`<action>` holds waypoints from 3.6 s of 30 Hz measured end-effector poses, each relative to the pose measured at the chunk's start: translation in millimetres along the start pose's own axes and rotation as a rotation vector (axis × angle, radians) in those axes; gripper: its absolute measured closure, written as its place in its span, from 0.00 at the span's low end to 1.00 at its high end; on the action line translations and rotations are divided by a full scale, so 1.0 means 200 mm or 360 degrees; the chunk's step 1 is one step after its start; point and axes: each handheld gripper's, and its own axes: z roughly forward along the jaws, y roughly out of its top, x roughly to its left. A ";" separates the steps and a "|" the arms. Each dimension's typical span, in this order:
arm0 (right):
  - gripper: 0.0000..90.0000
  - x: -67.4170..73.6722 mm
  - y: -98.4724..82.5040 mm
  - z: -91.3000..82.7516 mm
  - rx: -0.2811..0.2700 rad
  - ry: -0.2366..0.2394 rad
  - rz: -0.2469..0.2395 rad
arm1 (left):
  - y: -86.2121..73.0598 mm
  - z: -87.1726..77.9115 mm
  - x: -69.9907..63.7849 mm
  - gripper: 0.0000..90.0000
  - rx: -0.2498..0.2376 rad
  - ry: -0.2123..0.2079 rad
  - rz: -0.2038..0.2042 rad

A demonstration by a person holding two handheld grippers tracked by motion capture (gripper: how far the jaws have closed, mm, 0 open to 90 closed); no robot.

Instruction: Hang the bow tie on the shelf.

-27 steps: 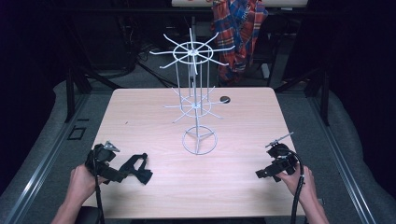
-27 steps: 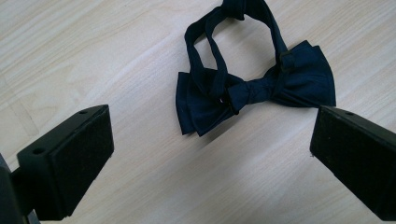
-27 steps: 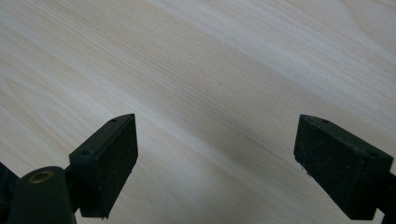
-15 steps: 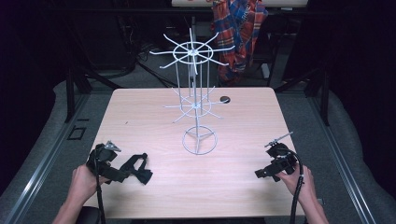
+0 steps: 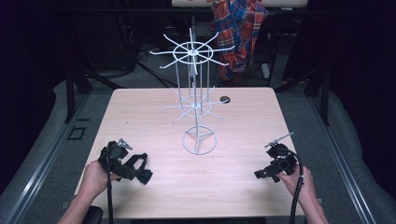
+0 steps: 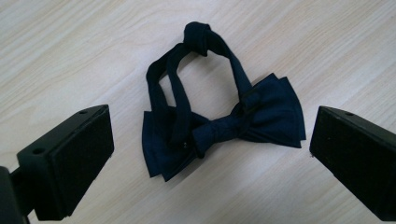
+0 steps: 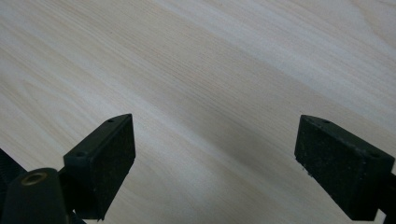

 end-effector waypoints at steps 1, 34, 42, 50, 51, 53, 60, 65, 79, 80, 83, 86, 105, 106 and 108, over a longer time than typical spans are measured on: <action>0.13 0.00 0.00 0.00 0.0000 0.0001 0.0000 | 0.01 0.00 -0.01 0.00 0.0000 0.0006 -0.0003; 0.14 -0.01 -0.01 0.01 0.0016 0.0031 0.0027 | 0.10 0.18 -0.06 0.76 0.0180 -0.0148 0.0081; 0.14 -0.01 -0.01 0.01 0.0017 0.0032 0.0027 | 0.09 0.18 -0.06 0.93 0.0189 -0.0176 0.0115; 0.15 -0.02 -0.01 0.00 0.0026 0.0016 0.0011 | 0.09 0.15 -0.06 0.96 0.0112 -0.0180 0.0118; 0.15 -0.01 -0.01 0.00 0.0008 0.0031 0.0026 | 0.09 0.13 -0.05 0.96 0.0086 -0.0185 0.0111; 0.15 -0.02 -0.01 0.00 0.0009 0.0029 0.0026 | 0.09 0.12 -0.04 0.96 0.0055 -0.0182 0.0095; 0.15 -0.02 -0.01 0.00 0.0004 0.0024 0.0035 | 0.08 0.06 -0.01 0.96 -0.0040 -0.0186 0.0055; 0.15 -0.02 -0.01 0.00 0.0006 0.0026 0.0030 | 0.08 0.04 0.00 0.96 -0.0088 -0.0195 0.0036; 0.14 -0.02 -0.02 0.00 -0.0004 0.0020 0.0038 | 0.07 -0.04 0.02 0.96 -0.0230 -0.0188 -0.0023; 0.13 -0.02 -0.02 0.00 -0.0005 0.0020 0.0037 | 0.07 -0.04 0.02 0.96 -0.0239 -0.0210 -0.0026; 0.12 -0.02 -0.02 0.00 0.0003 0.0009 0.0026 | 0.06 -0.06 0.03 0.96 -0.0265 -0.0222 -0.0040; 0.10 -0.02 -0.02 0.00 0.0003 0.0010 0.0020 | 0.06 -0.07 0.03 0.96 -0.0293 -0.0226 -0.0055; 0.00 -0.01 -0.01 -0.01 0.0020 0.0021 -0.0029 | 0.08 -0.13 0.04 0.96 -0.0409 -0.0273 -0.0092; 0.00 -0.01 -0.01 -0.01 0.0015 0.0041 -0.0026 | 0.09 -0.13 0.04 0.96 -0.0416 -0.0269 -0.0088; 0.00 -0.01 -0.01 -0.01 0.0028 0.0036 -0.0036 | 0.09 -0.14 0.04 0.96 -0.0434 -0.0276 -0.0099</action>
